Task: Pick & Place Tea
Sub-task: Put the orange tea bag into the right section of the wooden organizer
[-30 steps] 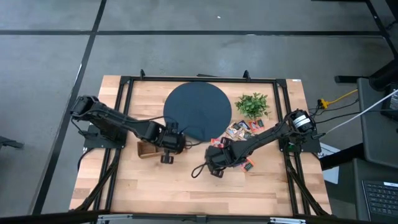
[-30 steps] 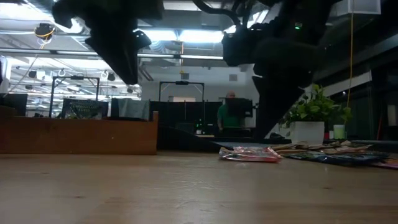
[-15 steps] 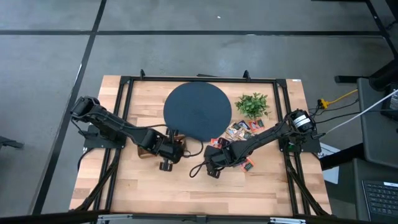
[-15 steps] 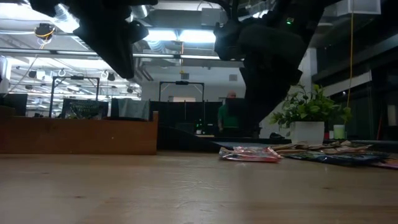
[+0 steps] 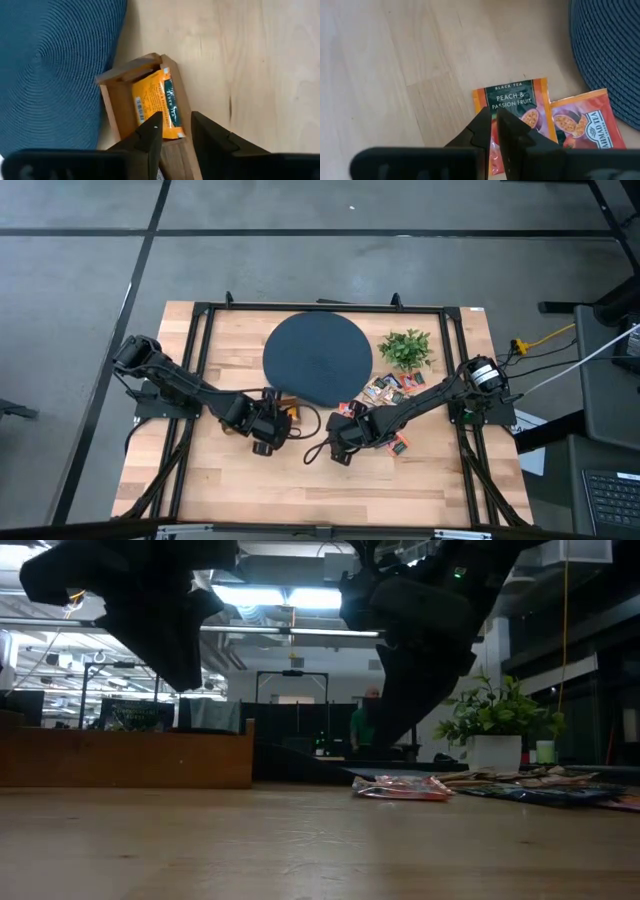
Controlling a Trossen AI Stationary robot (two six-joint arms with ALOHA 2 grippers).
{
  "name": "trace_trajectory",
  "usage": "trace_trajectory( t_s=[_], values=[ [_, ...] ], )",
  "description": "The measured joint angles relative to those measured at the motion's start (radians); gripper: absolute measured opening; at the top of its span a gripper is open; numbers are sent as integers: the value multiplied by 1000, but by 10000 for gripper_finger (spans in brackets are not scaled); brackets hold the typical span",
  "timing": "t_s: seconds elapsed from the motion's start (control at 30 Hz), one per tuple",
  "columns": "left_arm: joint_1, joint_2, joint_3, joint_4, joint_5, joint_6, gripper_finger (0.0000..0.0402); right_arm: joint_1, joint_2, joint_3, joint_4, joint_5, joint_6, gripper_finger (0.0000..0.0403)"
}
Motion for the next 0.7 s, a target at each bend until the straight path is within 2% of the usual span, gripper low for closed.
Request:
trace_trajectory(
  t_s=[0.1, 0.27, 0.37, 0.5, 0.7],
  values=[
    [0, 0, -27, 48, 22, -12, 113, 4, 0, 0, 0, 7, 2, 33],
    [0, 1, -32, 49, 3, -12, 126, 21, 0, 0, 0, 60, 1, 33],
    [0, 5, -32, 49, 27, -12, 127, 30, 0, -1, 0, 72, 2, 33],
    [1, 63, -32, 46, 38, -8, 124, 36, 0, -1, 7, 73, 3, 33],
    [1, 121, -32, 27, -41, 11, 126, 37, 0, -1, 10, 73, 3, 33]
  ],
)
